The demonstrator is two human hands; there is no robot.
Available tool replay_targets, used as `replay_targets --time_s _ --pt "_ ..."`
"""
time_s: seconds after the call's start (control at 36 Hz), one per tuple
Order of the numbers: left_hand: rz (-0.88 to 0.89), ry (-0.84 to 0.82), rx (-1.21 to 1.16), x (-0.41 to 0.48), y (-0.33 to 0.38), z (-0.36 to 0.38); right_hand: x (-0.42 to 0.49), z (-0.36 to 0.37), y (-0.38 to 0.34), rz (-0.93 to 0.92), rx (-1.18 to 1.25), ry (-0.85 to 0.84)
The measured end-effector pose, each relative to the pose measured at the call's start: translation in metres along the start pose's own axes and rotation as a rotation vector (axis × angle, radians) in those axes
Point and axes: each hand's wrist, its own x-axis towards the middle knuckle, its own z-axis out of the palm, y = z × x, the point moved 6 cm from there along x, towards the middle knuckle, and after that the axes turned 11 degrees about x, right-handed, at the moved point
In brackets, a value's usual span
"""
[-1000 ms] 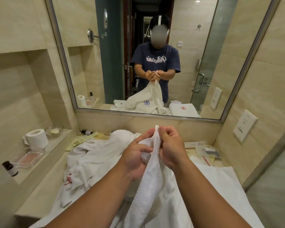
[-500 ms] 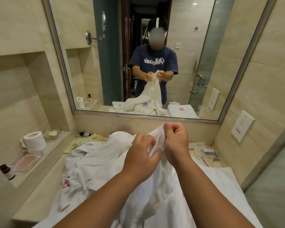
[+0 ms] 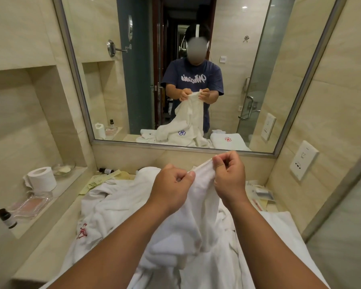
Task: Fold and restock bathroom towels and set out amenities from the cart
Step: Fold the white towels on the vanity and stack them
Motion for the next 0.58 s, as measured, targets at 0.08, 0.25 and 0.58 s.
replay_targets --time_s 0.08,0.25,0.58 --pt "0.071 -0.122 -0.056 -0.001 0.009 0.002 0.000 -0.002 -0.003 -0.010 0.008 0.005" --pt "0.067 -0.222 -0.123 -0.007 0.004 0.007 -0.001 -0.004 -0.010 -0.037 0.008 -0.006" --pt "0.042 -0.432 0.187 -0.016 -0.017 0.014 -0.002 -0.020 -0.012 -0.057 -0.070 0.140"
